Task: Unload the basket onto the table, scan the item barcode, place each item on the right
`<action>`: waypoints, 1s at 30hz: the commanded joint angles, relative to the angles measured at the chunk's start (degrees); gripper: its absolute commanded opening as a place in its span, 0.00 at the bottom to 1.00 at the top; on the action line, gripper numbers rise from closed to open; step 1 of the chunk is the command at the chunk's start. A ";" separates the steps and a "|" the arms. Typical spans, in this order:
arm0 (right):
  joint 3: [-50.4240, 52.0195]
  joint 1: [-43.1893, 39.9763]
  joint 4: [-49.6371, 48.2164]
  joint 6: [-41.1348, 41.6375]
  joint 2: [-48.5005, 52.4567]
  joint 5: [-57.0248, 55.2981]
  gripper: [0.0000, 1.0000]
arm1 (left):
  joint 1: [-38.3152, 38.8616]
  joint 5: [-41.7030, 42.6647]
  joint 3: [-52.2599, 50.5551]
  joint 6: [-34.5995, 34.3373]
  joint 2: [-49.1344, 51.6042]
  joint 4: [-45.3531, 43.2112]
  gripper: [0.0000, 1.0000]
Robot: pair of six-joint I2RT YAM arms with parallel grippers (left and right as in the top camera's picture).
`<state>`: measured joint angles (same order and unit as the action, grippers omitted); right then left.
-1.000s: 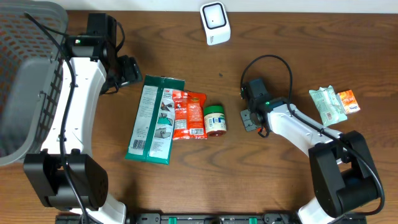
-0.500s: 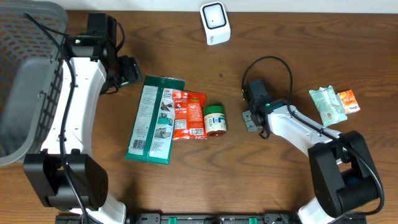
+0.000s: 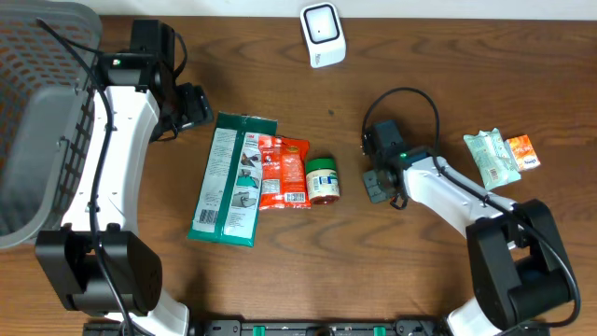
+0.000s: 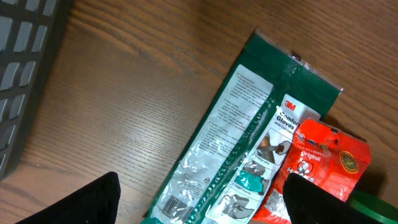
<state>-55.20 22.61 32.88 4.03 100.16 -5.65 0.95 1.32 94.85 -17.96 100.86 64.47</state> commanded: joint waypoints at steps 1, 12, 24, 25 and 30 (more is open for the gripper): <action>-1.16 -1.27 0.35 0.13 -2.99 10.43 0.01 | -0.02 -0.52 0.63 0.57 -0.57 0.20 0.84; -0.57 -13.62 0.46 -3.15 -3.39 29.29 0.01 | -0.02 -0.52 0.63 0.55 -0.57 0.20 0.84; 6.27 -18.12 -7.32 -3.91 -3.39 29.00 0.01 | -0.02 -0.52 0.63 0.55 -0.57 0.20 0.84; 6.60 -18.14 -7.69 -3.91 -3.39 28.83 0.01 | -0.02 -0.52 0.63 0.55 -0.57 0.20 0.84; 6.93 -18.36 -8.33 -3.91 -3.39 26.88 0.03 | -0.02 -0.52 0.63 0.55 -0.57 0.20 0.84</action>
<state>-48.88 4.93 24.75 0.82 97.76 22.15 0.95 1.32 94.85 -17.93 100.86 64.45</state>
